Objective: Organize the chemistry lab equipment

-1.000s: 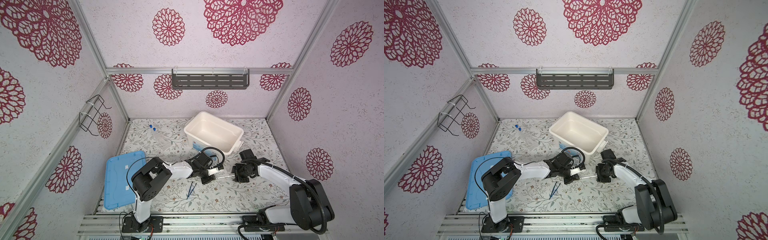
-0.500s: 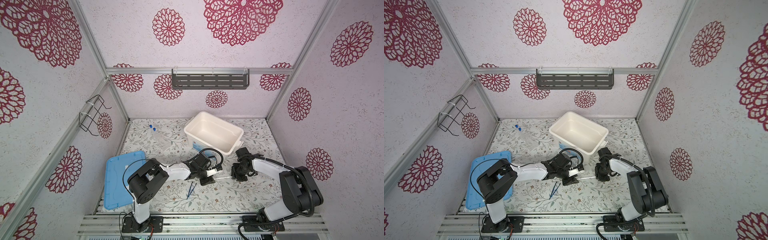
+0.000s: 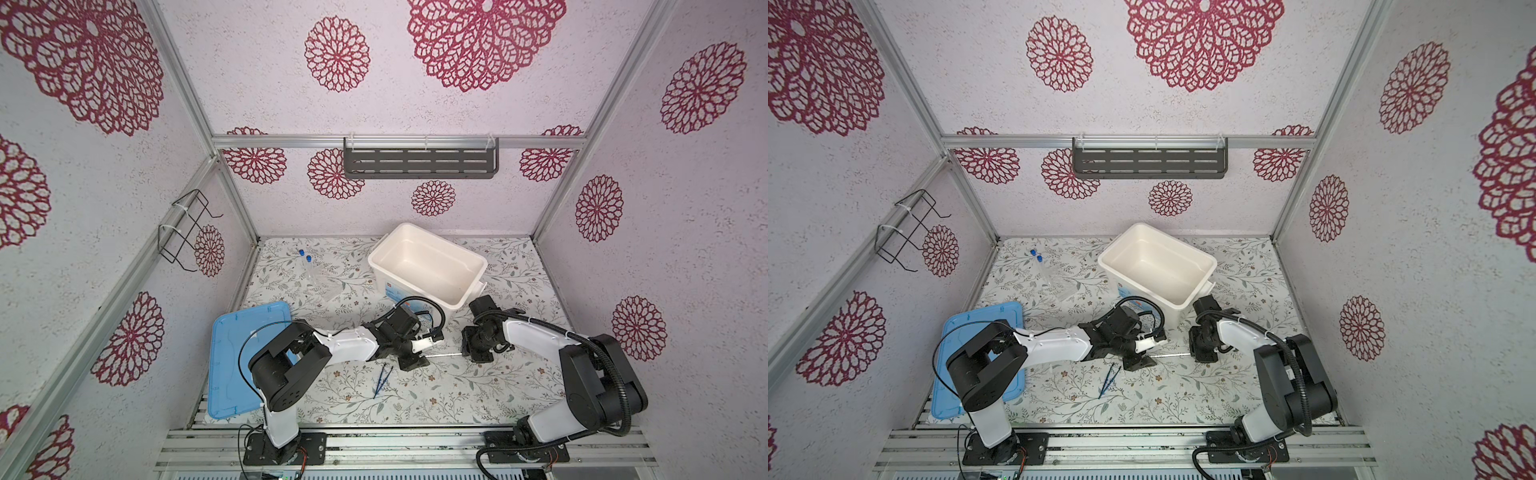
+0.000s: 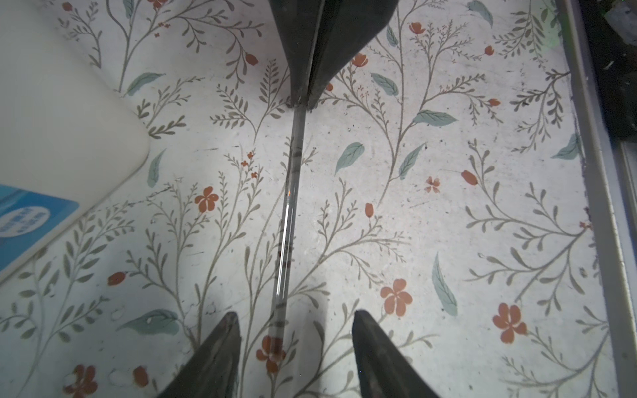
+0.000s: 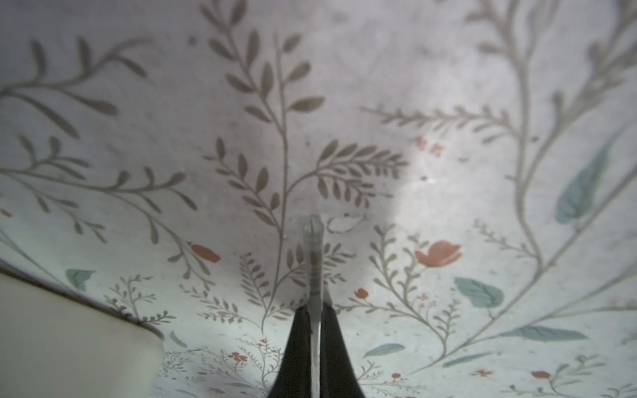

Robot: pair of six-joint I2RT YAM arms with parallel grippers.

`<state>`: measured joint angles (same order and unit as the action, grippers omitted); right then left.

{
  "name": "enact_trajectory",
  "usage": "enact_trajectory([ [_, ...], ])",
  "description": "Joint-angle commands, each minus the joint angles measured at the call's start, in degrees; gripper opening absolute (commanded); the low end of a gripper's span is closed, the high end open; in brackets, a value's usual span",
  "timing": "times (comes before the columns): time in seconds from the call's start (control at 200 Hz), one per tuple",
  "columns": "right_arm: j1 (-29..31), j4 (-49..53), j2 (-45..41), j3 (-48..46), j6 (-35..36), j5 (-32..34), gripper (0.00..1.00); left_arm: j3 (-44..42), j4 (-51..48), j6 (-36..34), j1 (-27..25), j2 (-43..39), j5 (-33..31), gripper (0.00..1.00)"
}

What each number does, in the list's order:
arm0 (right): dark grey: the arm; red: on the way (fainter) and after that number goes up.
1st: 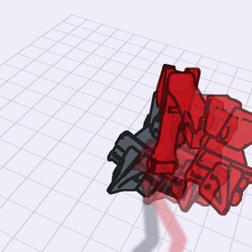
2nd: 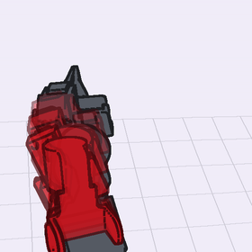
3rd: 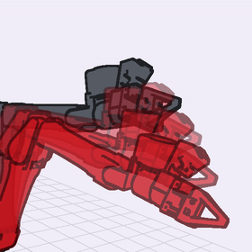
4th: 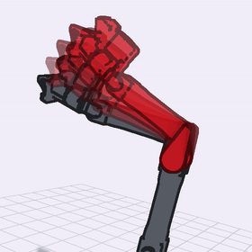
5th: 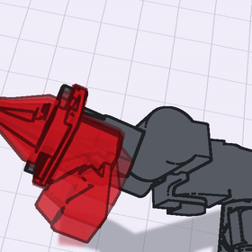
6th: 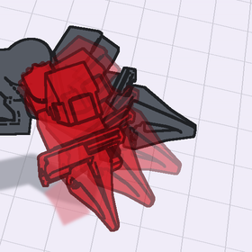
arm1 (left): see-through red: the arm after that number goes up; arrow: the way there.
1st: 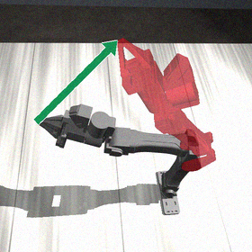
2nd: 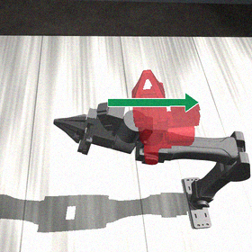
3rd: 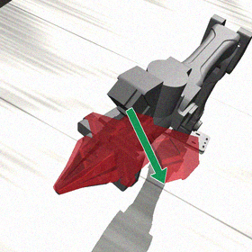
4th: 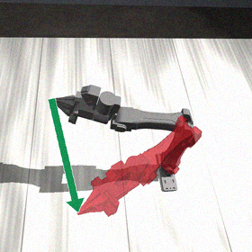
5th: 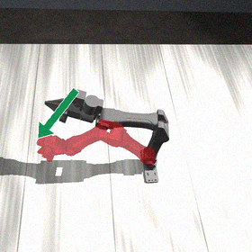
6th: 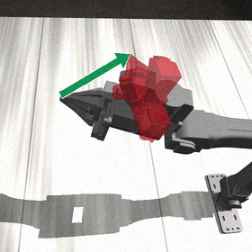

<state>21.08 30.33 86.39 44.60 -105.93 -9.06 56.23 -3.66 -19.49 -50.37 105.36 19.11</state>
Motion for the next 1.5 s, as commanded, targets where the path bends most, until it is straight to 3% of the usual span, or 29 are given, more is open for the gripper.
enact_trajectory([
  [0.0,0.74,3.42,-2.69,0.13,-2.76,1.98,0.03,1.31,0.78,-2.0,-0.34,2.39,-1.07,0.57],
  [0.29,2.43,4.45,-4.46,2.07,-4.37,2.28,0.03,3.17,0.68,-2.53,-0.34,5.35,-2.07,0.56],
  [0.455,2.91,5.43,-4.65,2.08,-4.39,3.31,0.03,3.69,0.59,-2.75,-0.34,6.55,-1.31,0.49],
  [0.585,2.91,5.64,-5.62,0.93,-4.68,3.55,0.06,3.52,0.21,-2.85,-0.33,6.58,-0.98,0.37],
  [0.786,2.51,8.02,-9.36,0.84,-4.64,5.49,0.15,4.82,-2.81,-2.15,-0.26,6.59,-0.22,0.18],
  [0.901,2.47,8.74,-12.48,1.69,-4.92,4.77,0.2,6.2,-6.34,-1.14,0.09,6.56,0.04,0.16],
  [1.126,0.55,18.7,-18.08,3.11,1.74,8.68,0.44,9.56,-13.47,-1.68,0.36,9.16,-0.33,0.07],
  [1.256,0.52,18.86,-20.96,-0.5,5.01,4.01,0.51,10.63,-15.28,-1.7,0.4,8.32,0.35,0.05],
  [1.386,0.41,22.4,-23.92,-1.79,6.56,5.34,0.56,10.74,-15.77,-1.37,0.36,7.75,1.13,0.03],
  [1.496,0.26,19.83,-24.7,-3.82,10.17,4.66,0.6,10.82,-16.0,-0.56,0.46,3.99,1.48,0.09],
])
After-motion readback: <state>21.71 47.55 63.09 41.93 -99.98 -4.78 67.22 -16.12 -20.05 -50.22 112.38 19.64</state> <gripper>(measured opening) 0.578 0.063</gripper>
